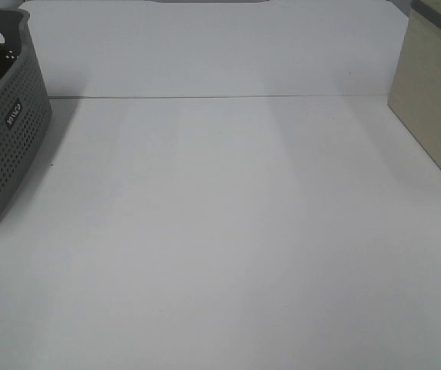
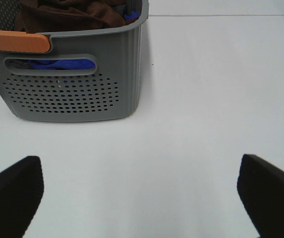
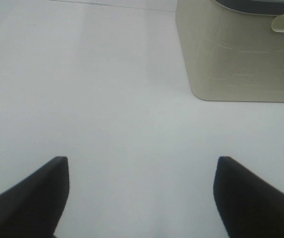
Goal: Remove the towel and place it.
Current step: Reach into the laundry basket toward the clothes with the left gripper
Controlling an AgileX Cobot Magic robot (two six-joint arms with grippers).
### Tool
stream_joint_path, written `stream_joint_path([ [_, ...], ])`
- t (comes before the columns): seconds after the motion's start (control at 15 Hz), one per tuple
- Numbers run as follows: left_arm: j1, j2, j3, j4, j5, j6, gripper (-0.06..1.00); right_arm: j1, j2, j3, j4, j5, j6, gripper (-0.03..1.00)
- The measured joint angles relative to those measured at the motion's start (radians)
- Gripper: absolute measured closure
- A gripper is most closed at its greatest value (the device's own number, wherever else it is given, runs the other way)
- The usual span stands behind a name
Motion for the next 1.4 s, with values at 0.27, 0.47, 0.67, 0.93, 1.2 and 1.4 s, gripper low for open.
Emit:
stream_joint_path([
  [0.27,0.000,0.000,0.000,0.000,0.000,0.000,-0.05,0.000,0.000,0.000,0.000,0.000,0.000,0.19],
  [0.47,0.000,0.000,0.000,0.000,0.000,0.000,-0.05,0.000,0.000,0.000,0.000,0.000,0.000,0.19],
  [0.67,0.000,0.000,0.000,0.000,0.000,0.000,-0.05,0.000,0.000,0.000,0.000,0.000,0.000,0.19],
  [0.93,0.000,0.000,0.000,0.000,0.000,0.000,-0.05,0.000,0.000,0.000,0.000,0.000,0.000,0.19],
  [1.2,0.000,0.000,0.000,0.000,0.000,0.000,-0.05,0.000,0.000,0.000,0.000,0.000,0.000,0.19],
  [1.4,0.000,0.000,0.000,0.040,0.000,-0.015,-0.05,0.000,0.000,0.000,0.000,0.000,0.000,0.19],
])
